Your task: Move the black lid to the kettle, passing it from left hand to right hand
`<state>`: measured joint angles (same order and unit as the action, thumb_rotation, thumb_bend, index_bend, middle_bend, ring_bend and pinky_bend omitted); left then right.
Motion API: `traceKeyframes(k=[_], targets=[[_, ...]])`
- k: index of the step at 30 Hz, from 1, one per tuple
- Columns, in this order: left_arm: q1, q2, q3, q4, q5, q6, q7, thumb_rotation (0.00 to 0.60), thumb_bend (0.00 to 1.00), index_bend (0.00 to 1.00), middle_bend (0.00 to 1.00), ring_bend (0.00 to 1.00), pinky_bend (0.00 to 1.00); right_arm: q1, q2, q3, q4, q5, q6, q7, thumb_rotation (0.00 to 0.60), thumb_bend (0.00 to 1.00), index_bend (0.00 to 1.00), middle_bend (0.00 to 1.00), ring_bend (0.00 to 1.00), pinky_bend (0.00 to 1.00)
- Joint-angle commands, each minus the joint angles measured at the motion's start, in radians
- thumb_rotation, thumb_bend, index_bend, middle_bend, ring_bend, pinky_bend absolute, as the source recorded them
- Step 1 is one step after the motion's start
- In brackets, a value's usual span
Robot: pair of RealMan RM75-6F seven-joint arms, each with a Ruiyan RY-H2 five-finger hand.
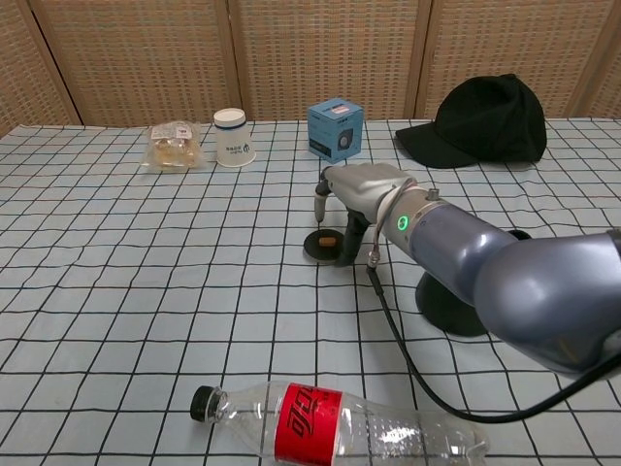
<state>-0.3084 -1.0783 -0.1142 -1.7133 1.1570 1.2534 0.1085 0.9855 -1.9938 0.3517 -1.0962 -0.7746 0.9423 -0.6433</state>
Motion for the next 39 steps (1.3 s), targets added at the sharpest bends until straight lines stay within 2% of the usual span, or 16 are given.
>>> traceKeyframes(k=[1,7,16,28,30,35,39], targets=[[0.000,0.001,-0.002,0.000,-0.001,-0.003,-0.001,0.600,0.18,0.08,0.00,0.00,0.00,0.006,-0.009,0.001,0.013,0.000,-0.006,0.003,0.600,0.30,0.41,0.13,0.00,0.06],[0.001,0.004,-0.005,0.000,-0.002,-0.013,-0.006,0.600,0.18,0.08,0.00,0.00,0.00,0.020,-0.030,0.006,0.049,0.008,-0.023,0.003,0.600,0.31,0.41,0.13,0.00,0.07],[0.001,0.010,-0.008,-0.001,0.004,-0.031,-0.023,0.600,0.18,0.08,0.00,0.00,0.00,0.042,-0.051,0.013,0.085,0.028,-0.036,-0.026,0.600,0.38,0.40,0.13,0.00,0.07],[0.002,0.022,-0.007,-0.006,0.013,-0.051,-0.044,0.600,0.18,0.09,0.00,0.00,0.00,0.053,-0.068,0.012,0.109,0.068,-0.045,-0.072,0.600,0.40,0.38,0.14,0.00,0.07],[0.003,0.023,-0.008,-0.007,0.012,-0.053,-0.047,0.600,0.18,0.09,0.00,0.00,0.00,0.053,-0.069,0.012,0.111,0.063,-0.040,-0.070,0.600,0.41,0.41,0.18,0.03,0.10],[0.004,0.024,-0.009,-0.008,0.013,-0.054,-0.049,0.600,0.18,0.09,0.00,0.00,0.00,0.048,-0.077,0.004,0.120,0.015,-0.014,-0.039,0.600,0.44,0.55,0.40,0.30,0.36],[0.004,0.026,-0.008,-0.009,0.017,-0.056,-0.053,0.600,0.18,0.10,0.00,0.00,0.00,0.043,-0.080,0.001,0.125,-0.002,-0.010,-0.028,0.600,0.45,0.61,0.49,0.40,0.49]])
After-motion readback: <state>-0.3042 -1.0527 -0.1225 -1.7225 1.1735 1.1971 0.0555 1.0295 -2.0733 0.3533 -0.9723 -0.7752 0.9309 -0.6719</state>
